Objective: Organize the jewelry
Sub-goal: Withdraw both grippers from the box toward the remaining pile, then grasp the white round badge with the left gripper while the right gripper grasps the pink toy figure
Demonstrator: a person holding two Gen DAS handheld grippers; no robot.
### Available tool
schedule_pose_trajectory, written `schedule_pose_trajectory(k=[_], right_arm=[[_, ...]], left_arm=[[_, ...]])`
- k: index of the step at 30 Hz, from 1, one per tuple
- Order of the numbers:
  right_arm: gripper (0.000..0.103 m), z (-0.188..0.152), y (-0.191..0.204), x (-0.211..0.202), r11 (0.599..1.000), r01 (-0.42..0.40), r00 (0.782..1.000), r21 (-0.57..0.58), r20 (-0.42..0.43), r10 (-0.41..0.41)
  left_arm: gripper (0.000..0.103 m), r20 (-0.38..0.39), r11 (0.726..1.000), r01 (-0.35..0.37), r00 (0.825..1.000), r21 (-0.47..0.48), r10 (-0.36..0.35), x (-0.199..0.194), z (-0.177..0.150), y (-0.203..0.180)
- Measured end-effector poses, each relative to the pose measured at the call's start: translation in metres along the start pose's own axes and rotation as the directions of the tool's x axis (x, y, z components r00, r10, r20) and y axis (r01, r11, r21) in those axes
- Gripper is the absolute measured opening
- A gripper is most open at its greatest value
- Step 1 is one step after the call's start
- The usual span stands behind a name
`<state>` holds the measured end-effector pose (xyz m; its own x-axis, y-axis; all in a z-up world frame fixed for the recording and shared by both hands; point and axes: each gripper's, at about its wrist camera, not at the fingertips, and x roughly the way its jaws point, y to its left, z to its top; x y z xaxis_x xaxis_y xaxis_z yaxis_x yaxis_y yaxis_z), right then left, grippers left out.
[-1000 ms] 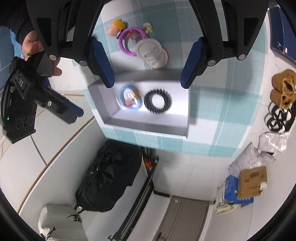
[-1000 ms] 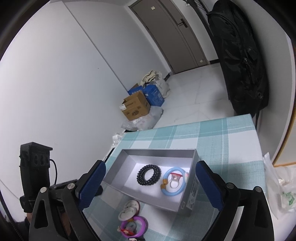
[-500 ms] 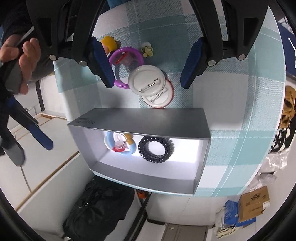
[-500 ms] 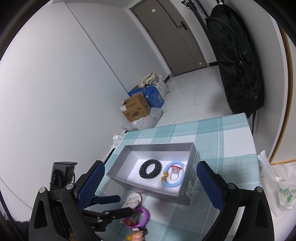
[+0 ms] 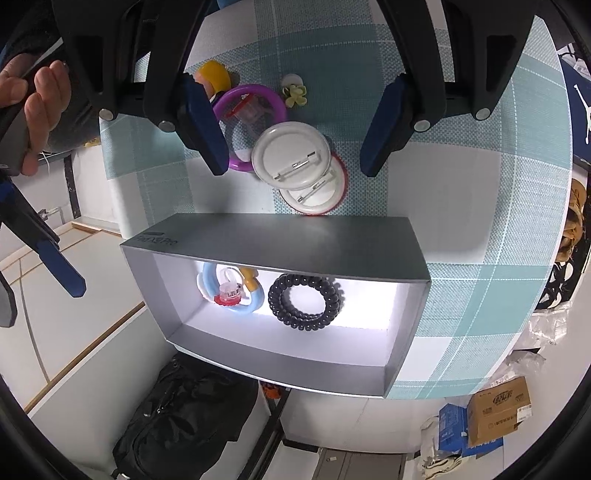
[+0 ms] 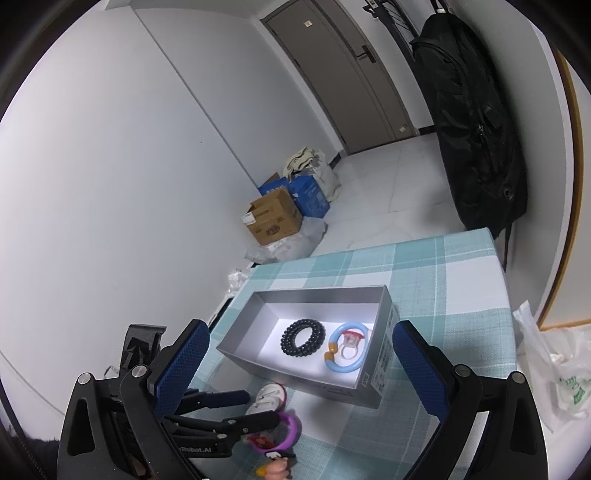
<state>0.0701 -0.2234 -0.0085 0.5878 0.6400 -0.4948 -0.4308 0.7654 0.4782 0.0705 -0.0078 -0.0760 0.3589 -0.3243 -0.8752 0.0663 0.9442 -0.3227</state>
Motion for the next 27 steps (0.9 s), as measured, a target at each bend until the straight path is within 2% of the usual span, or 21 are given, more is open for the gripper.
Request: schedule_pose_trajectory(k=[2,6,8,17,27], right_arm=[[0.100,0.000,0.000,0.000,1.000,0.001,1.000,0.000,0.000,-0.001],[0.101,-0.001,0.001,0.000,1.000,0.003,1.000,-0.003,-0.003,-0.003],[0.101,-0.001,0.001,0.000,1.000,0.005,1.000,-0.004,-0.006,-0.005],[0.101,-0.007,0.003,0.000,0.999,0.042,0.999,-0.017,-0.029,-0.042],[0.100,-0.026,0.003,0.002,0.997,0.078,0.992,-0.009,-0.097,-0.078]], left_arm=[[0.047,-0.001,1.000,-0.003,1.000,0.006,0.003,0.001,0.002,-0.002],[0.043,-0.002,0.999,-0.022,1.000,0.031,0.022,0.002,0.002,-0.006],[0.037,-0.002,0.998,-0.039,0.999,0.042,0.039,0.002,0.001,-0.007],[0.038,-0.003,0.998,-0.026,1.000,0.049,0.026,-0.001,0.000,-0.007],[0.038,0.054,0.999,0.049,0.997,0.007,-0.050,-0.025,0.001,0.006]])
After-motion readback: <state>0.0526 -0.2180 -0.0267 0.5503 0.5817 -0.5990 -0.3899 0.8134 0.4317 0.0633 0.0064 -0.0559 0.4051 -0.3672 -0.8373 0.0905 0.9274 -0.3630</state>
